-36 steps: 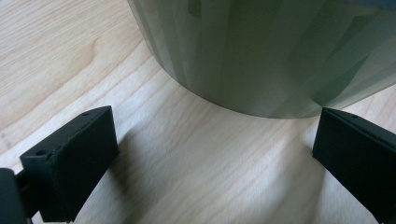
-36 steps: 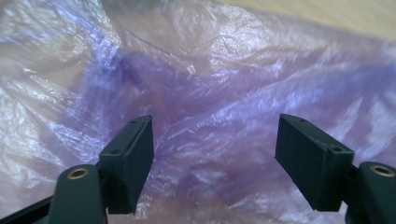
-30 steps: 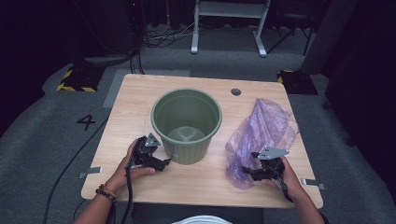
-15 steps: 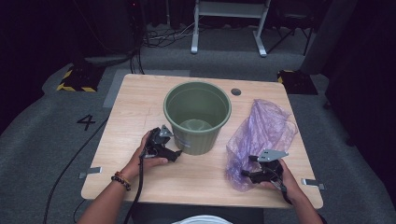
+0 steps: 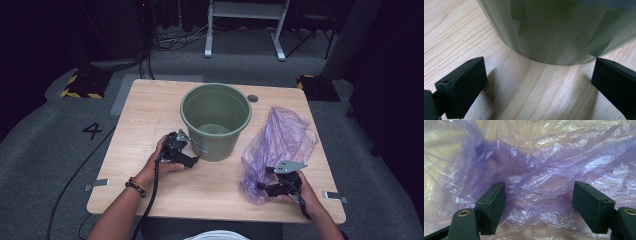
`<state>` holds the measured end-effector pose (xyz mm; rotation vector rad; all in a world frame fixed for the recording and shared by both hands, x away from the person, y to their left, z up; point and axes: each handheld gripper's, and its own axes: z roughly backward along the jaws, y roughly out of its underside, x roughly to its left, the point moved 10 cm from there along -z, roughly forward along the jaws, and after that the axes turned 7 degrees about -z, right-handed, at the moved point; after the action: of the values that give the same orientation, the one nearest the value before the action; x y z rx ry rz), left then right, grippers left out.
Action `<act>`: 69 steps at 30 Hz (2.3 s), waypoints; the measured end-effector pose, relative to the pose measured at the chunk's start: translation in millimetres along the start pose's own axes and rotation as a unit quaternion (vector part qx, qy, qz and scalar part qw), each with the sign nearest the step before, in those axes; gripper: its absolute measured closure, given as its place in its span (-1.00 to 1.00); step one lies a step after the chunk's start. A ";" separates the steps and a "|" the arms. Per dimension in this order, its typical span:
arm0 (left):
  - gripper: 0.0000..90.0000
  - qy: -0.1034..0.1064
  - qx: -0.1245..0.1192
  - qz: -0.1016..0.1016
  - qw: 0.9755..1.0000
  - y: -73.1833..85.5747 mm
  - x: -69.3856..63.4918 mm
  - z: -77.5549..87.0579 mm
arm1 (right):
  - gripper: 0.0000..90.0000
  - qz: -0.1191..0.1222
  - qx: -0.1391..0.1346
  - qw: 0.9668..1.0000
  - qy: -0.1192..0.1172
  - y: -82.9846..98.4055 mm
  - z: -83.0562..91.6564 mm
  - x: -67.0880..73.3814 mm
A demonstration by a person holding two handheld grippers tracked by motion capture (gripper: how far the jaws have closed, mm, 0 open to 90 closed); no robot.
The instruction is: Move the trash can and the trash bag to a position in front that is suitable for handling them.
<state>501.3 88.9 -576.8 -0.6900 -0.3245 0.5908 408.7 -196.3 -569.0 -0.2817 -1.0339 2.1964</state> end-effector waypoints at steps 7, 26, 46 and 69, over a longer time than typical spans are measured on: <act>-0.99 -0.003 -0.001 0.004 1.000 2.9 -0.8 2.8 | -0.44 0.012 0.003 1.000 -0.002 -4.5 -1.7 5.1; -0.98 0.015 -0.004 -0.006 1.000 56.9 -16.4 53.7 | -0.52 -0.028 -0.038 0.994 0.096 -2.0 43.0 -56.1; -1.00 0.029 -0.006 -0.022 0.999 74.3 -26.8 70.6 | -0.47 -0.053 -0.002 0.997 0.059 11.3 19.0 -52.2; -1.00 0.032 -0.005 -0.023 0.999 72.8 -25.3 69.0 | 0.99 -0.052 -0.061 0.996 0.041 -11.7 21.4 -42.0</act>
<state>420.1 153.1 -577.8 -0.7085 -0.2836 0.5227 436.0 -231.7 -549.9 -0.3622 -1.1129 2.0152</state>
